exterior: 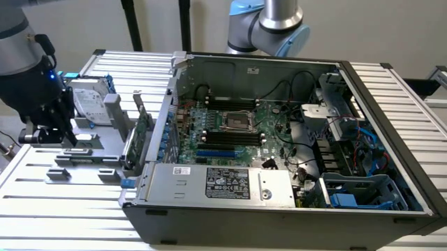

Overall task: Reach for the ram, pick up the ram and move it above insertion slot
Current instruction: 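Pick up the ram and move it above insertion slot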

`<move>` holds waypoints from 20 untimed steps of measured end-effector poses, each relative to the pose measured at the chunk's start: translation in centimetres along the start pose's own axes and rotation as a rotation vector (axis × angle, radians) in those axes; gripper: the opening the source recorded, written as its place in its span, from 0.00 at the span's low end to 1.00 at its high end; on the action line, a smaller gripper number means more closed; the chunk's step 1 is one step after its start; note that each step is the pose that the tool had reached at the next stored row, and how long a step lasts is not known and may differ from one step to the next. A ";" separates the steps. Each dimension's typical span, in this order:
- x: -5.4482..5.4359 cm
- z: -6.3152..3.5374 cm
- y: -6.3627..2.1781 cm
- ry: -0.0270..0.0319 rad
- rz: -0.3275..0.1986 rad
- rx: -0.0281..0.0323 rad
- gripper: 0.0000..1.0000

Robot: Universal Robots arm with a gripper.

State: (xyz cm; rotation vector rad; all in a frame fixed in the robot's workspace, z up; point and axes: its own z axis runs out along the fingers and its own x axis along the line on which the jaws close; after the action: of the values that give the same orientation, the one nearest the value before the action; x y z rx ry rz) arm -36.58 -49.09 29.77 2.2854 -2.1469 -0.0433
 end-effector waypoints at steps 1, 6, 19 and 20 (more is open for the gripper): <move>0.0 -0.40 -0.11 -0.0014 -0.003 0.0002 0.14; 0.0 -2.42 -0.91 -0.0082 -0.014 0.0004 0.14; 0.2 -6.13 -5.36 -0.0413 -0.023 0.0026 0.14; 0.3 -6.39 -5.75 -0.0439 -0.023 0.0028 0.14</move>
State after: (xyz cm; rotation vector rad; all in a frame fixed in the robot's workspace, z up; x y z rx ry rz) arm -30.67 -49.09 36.02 2.3329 -2.1419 -0.0914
